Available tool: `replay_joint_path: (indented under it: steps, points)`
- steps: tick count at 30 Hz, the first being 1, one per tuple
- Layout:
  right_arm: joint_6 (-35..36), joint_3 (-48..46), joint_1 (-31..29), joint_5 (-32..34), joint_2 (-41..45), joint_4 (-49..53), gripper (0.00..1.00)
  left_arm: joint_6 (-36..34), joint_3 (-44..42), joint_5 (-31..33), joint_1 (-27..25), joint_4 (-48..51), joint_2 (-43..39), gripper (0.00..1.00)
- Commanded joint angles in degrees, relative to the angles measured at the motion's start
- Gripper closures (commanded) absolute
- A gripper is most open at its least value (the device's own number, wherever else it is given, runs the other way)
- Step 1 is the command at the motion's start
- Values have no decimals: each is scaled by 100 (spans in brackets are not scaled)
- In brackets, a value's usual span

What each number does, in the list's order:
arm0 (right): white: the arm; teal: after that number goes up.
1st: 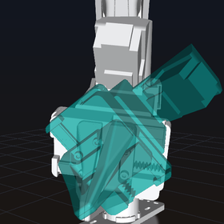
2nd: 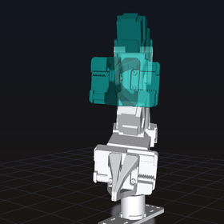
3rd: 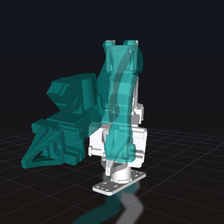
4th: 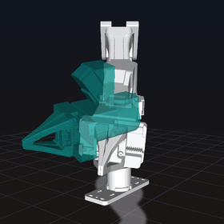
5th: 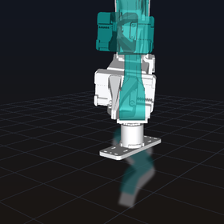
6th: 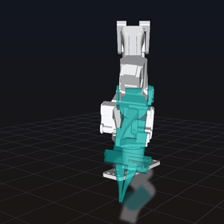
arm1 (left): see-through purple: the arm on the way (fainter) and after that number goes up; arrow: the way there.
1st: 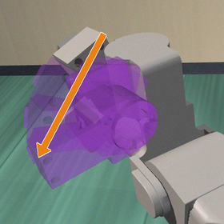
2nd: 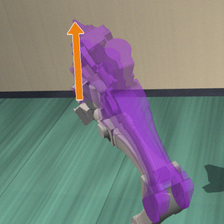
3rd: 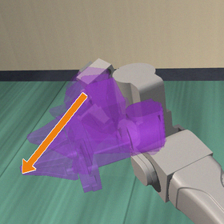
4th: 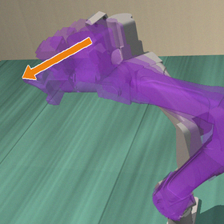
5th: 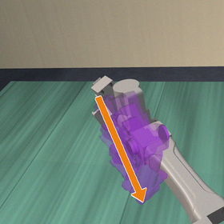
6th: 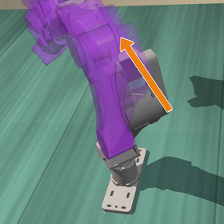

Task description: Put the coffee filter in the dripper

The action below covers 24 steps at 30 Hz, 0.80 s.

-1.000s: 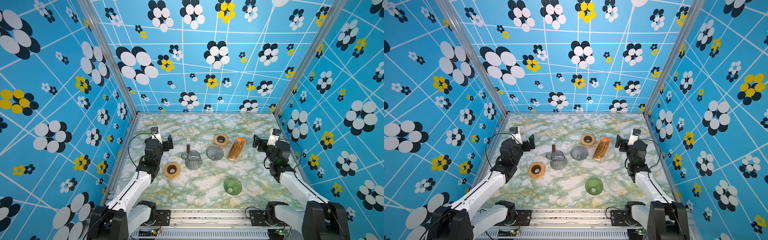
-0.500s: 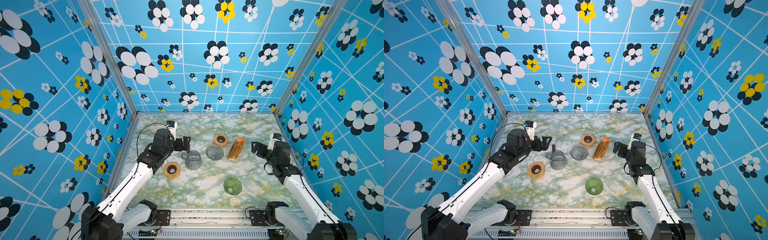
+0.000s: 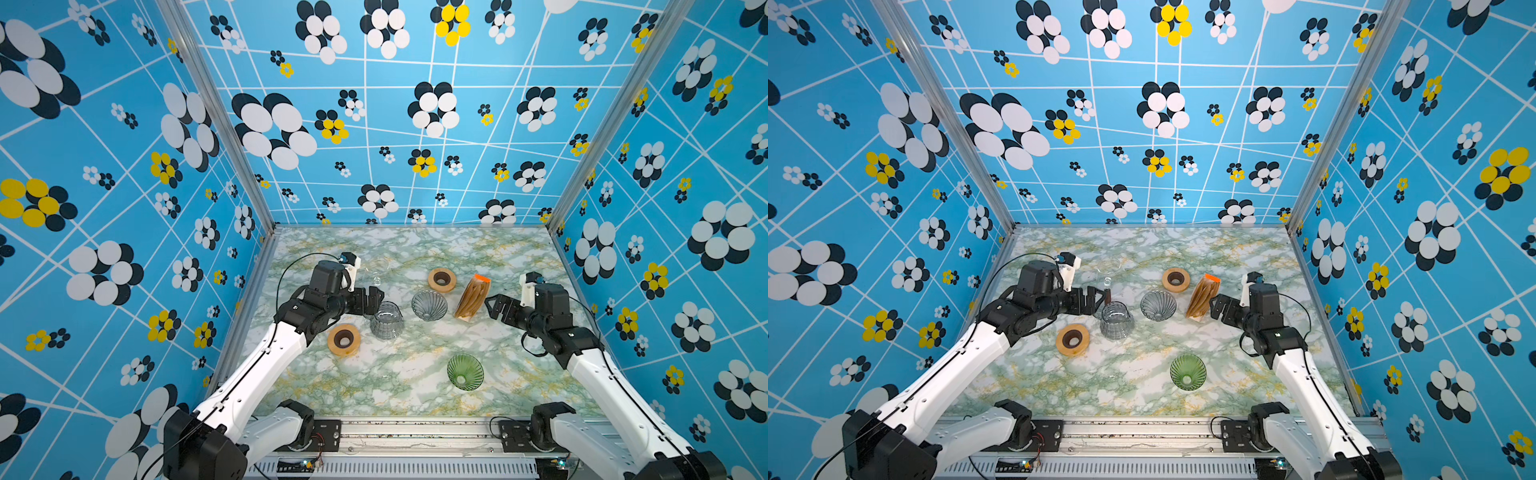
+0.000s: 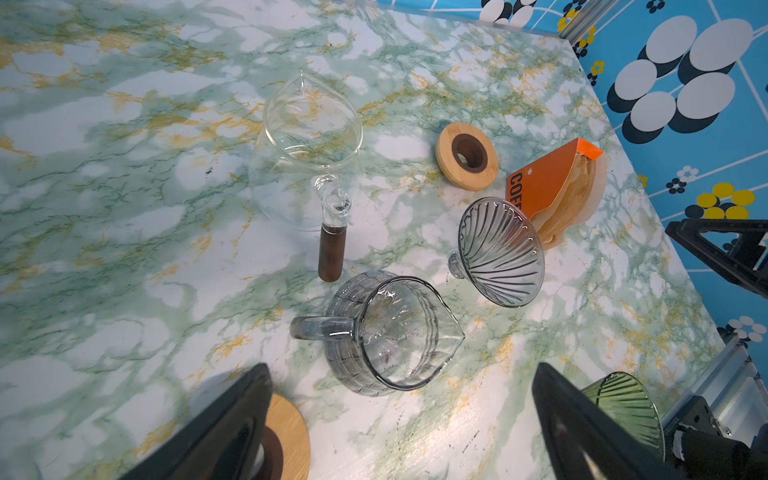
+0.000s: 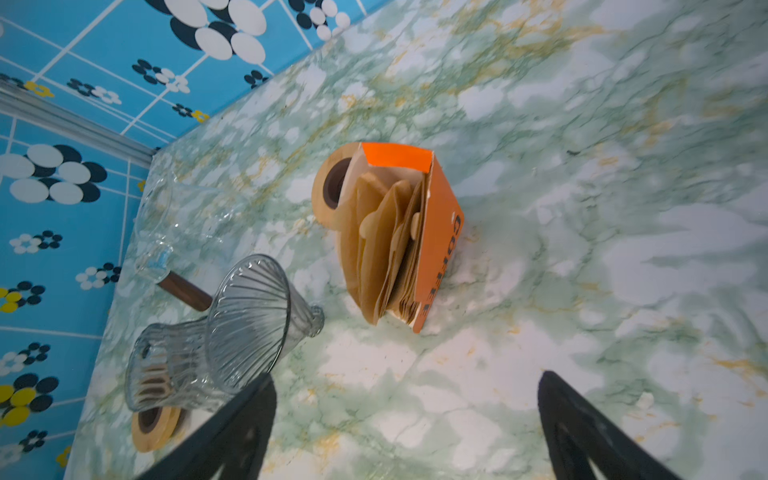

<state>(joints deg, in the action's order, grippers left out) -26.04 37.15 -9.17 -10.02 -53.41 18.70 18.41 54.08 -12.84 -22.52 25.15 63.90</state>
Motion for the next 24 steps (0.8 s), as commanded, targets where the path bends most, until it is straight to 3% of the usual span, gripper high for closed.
replay_joint_path:
  steps: [1,9,24]
  points:
    - [-125,196,-164,-525,171,327,1,-199,-34,-215,189,147,200,1]
    - [-11,285,-239,-590,333,670,1,-341,-97,-822,406,-412,941,0]
    - [89,-104,-243,-879,549,451,1,-770,220,-1205,397,-536,2165,1]
